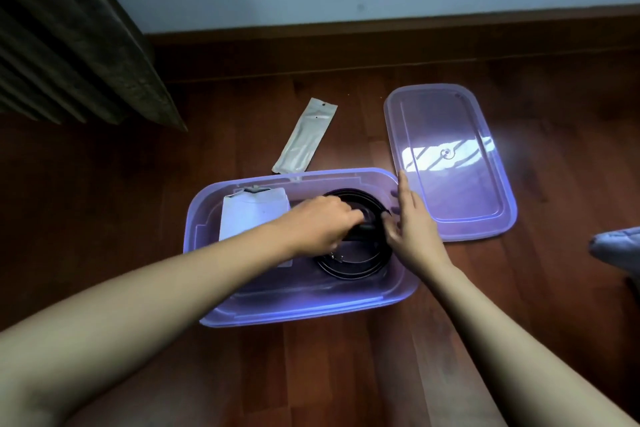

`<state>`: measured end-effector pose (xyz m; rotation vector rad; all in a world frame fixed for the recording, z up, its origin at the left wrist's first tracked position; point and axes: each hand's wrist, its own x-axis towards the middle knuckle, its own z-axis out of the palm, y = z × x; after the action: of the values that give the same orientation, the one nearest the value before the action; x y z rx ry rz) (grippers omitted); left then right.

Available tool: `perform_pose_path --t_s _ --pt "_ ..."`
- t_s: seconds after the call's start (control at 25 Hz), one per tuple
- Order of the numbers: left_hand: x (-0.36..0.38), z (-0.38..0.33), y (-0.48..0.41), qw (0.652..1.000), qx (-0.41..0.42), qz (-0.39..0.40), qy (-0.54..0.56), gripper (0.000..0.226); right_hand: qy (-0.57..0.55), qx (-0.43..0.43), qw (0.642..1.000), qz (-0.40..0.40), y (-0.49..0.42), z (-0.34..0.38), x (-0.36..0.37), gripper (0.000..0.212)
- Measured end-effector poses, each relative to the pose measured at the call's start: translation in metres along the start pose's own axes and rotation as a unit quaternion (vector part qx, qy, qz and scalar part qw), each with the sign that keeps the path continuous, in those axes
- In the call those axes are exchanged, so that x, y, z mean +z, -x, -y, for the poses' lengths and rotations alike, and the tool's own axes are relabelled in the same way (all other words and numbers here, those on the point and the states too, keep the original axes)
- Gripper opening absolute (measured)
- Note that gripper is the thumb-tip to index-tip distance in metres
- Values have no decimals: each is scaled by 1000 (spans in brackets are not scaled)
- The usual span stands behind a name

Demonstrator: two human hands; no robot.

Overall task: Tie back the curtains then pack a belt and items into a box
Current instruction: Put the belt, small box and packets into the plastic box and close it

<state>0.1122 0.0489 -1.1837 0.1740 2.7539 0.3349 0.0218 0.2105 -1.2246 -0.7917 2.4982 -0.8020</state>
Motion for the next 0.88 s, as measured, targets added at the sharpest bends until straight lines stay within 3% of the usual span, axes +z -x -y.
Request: perform_pose_path --t_s 0.08,0.16,0.2,0.28,0.32,0.36,0.4,0.48,0.56,0.6,0.76,0.88 --pt "8 -6 -11 995 -20 75 -64 23 10 -8 1000 6 1 0 1 81" --pt "5 0 -14 999 -20 42 -5 18 13 -9 1000 8 1 -1 1 84" --pt "0 6 -14 998 -6 -49 50 21 15 -9 1000 7 0 -2 1 84" --pt "-18 24 -16 947 -17 -292 133 29 22 -9 1000 5 0 -3 2 84" --pt "-29 37 -21 916 -63 -363 156 28 21 -8 1000 3 -1 -2 1 84" --pt "-37 53 -28 902 -124 -376 173 26 16 -7 1000 4 -1 -2 1 84" --pt "-42 70 -37 904 -192 -341 172 23 13 -7 1000 7 -1 -2 1 85" --pt "-40 94 -52 927 -304 -160 150 35 14 -9 1000 14 -1 -2 1 85" --pt "-30 100 -60 933 -339 -18 122 57 15 -12 1000 12 -1 -3 1 85" --pt "-25 98 -62 936 -337 -1 102 62 17 -11 1000 10 -1 -3 1 85" --pt "-20 97 -68 932 -342 -64 97 54 24 -17 1000 7 -3 -6 3 85" --pt "-28 104 -63 865 -388 -205 245 36 23 -15 999 16 -3 -7 3 84"
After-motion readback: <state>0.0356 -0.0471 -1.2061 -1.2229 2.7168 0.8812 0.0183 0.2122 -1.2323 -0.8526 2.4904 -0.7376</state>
